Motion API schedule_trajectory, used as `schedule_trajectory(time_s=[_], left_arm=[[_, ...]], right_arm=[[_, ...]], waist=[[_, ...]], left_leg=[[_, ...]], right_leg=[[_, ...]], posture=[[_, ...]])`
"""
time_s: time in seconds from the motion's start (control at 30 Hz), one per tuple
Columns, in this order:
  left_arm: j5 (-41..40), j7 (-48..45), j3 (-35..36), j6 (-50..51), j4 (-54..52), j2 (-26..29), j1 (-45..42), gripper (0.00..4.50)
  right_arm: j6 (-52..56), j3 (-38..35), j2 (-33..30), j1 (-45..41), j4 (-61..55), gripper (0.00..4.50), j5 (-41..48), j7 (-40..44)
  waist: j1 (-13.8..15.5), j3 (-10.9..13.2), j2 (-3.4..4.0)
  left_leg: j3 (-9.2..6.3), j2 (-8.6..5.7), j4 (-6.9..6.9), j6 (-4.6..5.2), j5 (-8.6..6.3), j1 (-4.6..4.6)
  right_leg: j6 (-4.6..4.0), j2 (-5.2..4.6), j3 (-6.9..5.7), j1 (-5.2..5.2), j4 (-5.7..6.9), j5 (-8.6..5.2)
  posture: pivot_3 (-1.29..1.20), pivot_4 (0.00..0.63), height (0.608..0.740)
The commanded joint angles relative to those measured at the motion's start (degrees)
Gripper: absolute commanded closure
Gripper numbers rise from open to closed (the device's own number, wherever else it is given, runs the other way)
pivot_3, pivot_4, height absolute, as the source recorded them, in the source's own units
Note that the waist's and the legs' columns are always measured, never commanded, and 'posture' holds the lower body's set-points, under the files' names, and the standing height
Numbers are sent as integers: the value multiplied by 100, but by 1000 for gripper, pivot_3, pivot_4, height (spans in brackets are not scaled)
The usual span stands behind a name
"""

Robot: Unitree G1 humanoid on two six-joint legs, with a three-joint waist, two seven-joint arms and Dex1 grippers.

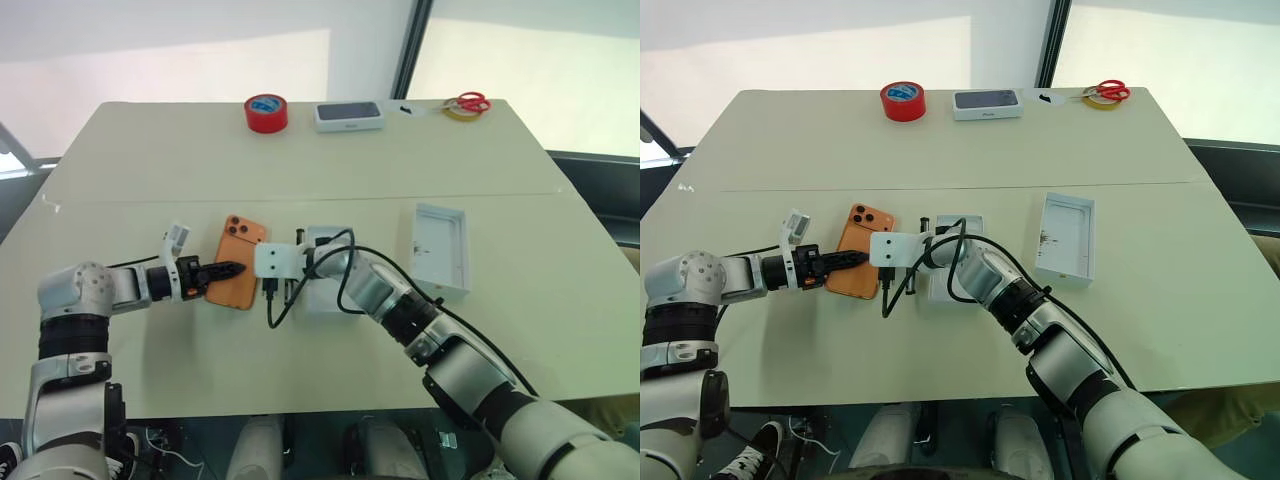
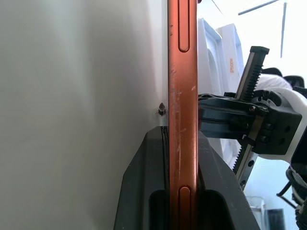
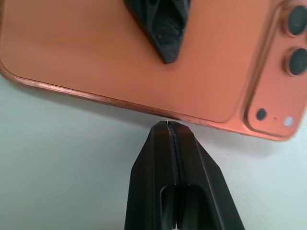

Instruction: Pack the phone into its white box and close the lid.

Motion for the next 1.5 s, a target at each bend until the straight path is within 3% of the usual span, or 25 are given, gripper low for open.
schedule_trajectory(time_s=[0.03,0.13,0.27,0.33,0.4,0.5,0.67,0.77,1.07,1.17,1.27,1.3,1.5], left_arm=[[-28,80,71,-45,-25,-52,88,4478],[-259,-41,300,-72,-240,-112,139,4478],[-620,165,924,-200,-628,-388,234,4478],[-831,288,1223,-152,-777,-546,248,4500],[-883,509,1352,-184,-903,-696,265,4500],[-934,739,1212,-168,-1339,-871,370,4500],[-1261,1059,1403,74,-1610,-1177,298,4500],[-1293,1156,1375,9,-1631,-1208,307,4500],[-1291,1251,1271,-35,-1479,-1234,186,4500],[-1275,1292,1258,-53,-1477,-1224,183,4500],[-1289,1340,1257,-35,-1508,-1245,216,4500],[-1302,1357,1263,-25,-1534,-1258,227,4500],[-1493,1615,1399,141,-1625,-1381,102,4500]], right_arm=[[-161,-217,58,-119,-89,4500,115,-65],[-174,-542,101,-57,-267,4500,471,-9],[229,-1422,116,113,-959,4500,1715,625],[450,-1715,-150,315,-1503,3972,2248,1089],[173,-1737,-599,575,-1903,3278,2189,1242],[65,-1623,-1339,1170,-2765,1721,2326,1806],[-13,-1690,-2398,2190,-3776,1721,2608,2420],[-262,-1650,-2711,2598,-3907,1721,2595,2519],[-983,-1453,-2727,2784,-3303,1721,2134,2176],[-1014,-1425,-2728,2777,-3234,2639,2146,2165],[-1184,-1369,-2778,2754,-3094,4178,1993,2113],[-1208,-1359,-2783,2755,-3082,4464,1989,2132],[-859,-1427,-2686,2732,-3317,4464,2188,2095]], waist=[[0,1,-1],[0,3,-2],[8,13,-11],[14,16,-17],[37,16,-17],[34,16,-18],[21,22,-23],[4,25,-28],[67,37,-44],[58,48,-52],[56,48,-52],[55,48,-52],[59,49,-54]], left_leg=[[0,0,0,0,0,0],[0,0,0,-3,1,-2],[-2,2,2,-8,5,-29],[-2,2,2,-9,6,-34],[-2,2,2,-5,4,-35],[-1,2,4,13,-8,-33],[0,6,0,21,-11,-34],[2,15,1,20,-10,-29],[1,16,10,21,-8,-28],[2,16,12,9,-2,-29],[1,16,11,9,3,-29],[1,16,11,8,3,-29],[1,16,12,7,2,-29]], right_leg=[[0,0,0,0,0,0],[0,0,0,-3,0,0],[0,0,0,-5,1,1],[0,0,-1,-6,-1,1],[0,0,-1,-6,-3,1],[1,-1,-1,-2,-6,1],[1,-1,0,-4,-7,1],[1,5,0,-3,-5,1],[1,8,-1,3,-9,0],[1,8,-1,4,-9,0],[1,8,-1,3,-9,0],[1,8,-2,3,-8,0],[1,8,-2,5,-8,0]], posture=[[0,150,740],[0,150,740],[0,150,740],[0,150,740],[0,150,740],[0,150,740],[0,150,740],[0,150,740],[0,150,740],[0,150,740],[0,150,740],[0,150,740],[0,150,740]])
